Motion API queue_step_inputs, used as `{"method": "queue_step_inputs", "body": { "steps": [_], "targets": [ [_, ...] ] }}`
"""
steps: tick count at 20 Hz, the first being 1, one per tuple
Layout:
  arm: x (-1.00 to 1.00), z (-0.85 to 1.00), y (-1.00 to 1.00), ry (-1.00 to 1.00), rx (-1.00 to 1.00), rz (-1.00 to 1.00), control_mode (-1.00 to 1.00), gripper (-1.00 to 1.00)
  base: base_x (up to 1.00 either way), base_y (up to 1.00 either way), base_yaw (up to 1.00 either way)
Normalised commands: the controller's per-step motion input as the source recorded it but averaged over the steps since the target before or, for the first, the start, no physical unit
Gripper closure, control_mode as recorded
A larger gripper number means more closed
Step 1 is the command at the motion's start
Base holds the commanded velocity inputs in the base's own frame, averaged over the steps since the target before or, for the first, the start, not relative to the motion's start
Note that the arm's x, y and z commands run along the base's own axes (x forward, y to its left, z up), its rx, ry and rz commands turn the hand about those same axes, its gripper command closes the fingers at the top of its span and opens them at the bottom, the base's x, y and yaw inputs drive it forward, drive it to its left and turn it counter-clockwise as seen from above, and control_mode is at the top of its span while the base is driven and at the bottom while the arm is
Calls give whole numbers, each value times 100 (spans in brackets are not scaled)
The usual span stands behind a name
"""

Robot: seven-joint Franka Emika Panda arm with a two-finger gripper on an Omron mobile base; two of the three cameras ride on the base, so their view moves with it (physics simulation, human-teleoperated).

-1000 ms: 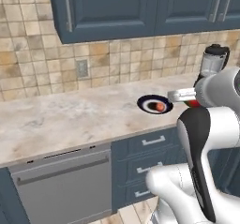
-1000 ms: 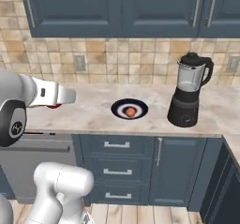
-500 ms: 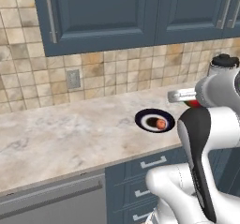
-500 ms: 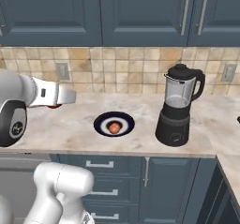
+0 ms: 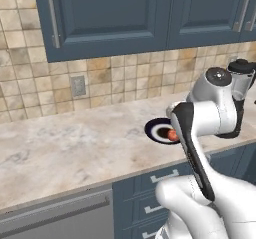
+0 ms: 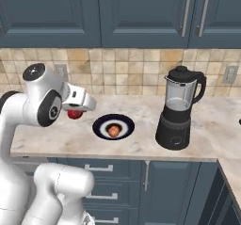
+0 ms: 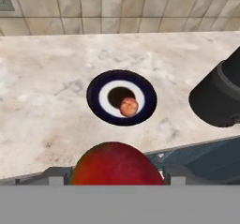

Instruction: Pick the peach and mango from the fridge and place them on the plate next to the blender to make a fruit smoothie.

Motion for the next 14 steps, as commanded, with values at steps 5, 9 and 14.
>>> {"method": "queue_step_inputs", "body": {
  "steps": [5, 9, 14],
  "targets": [
    [99, -96, 0, 24, 0, 0, -100, 100, 0, 0, 0],
    [94, -79, -2, 19, 0, 0, -100, 100, 0, 0, 0],
    [83, -61, -10, 16, 0, 0, -100, 100, 0, 0, 0]
  ]
}}
